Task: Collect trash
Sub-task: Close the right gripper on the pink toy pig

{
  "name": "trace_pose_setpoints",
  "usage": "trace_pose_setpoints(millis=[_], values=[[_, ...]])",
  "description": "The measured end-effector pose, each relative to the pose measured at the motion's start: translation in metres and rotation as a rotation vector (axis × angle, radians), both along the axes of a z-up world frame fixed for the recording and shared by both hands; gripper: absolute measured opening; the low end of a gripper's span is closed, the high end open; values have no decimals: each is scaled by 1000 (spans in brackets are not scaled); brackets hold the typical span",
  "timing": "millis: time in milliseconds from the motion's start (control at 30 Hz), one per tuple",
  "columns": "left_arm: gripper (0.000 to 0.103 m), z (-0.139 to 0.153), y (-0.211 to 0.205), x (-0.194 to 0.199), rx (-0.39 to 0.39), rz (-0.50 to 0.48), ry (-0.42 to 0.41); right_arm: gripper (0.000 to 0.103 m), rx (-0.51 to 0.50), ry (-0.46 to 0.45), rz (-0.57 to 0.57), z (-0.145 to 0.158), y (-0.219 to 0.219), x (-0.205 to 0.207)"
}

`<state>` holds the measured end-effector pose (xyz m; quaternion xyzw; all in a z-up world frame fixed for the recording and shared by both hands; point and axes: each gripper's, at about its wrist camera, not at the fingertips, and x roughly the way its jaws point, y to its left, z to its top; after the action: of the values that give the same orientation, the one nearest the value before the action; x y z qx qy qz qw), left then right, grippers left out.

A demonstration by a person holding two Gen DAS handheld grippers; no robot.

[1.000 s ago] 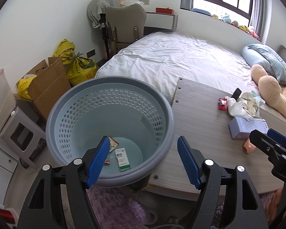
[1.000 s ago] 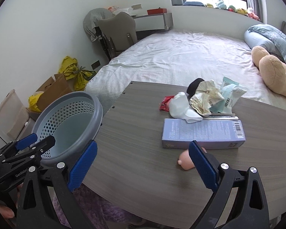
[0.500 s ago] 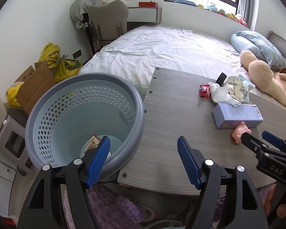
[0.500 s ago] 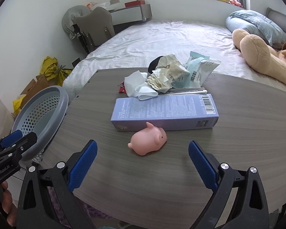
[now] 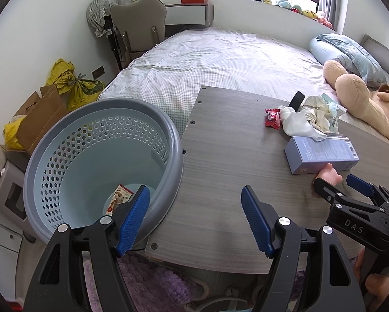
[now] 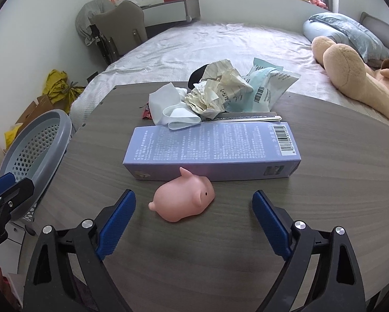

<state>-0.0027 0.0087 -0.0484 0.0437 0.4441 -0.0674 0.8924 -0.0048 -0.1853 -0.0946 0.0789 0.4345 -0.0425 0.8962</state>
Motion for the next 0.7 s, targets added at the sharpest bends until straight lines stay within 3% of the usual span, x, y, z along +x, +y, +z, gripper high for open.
trace_pose_setpoints(millis=[333,600,700], values=[[70,-2,-2,4,-2,-7,8,74,-29,21,-1,-5,1,10],[70,-2,-4,4,-1,-9,11,49,-40,12,36,-3,8,10],[70,-3,-6,3,1,-15,10,49,-20,12,40,-2,7,8]])
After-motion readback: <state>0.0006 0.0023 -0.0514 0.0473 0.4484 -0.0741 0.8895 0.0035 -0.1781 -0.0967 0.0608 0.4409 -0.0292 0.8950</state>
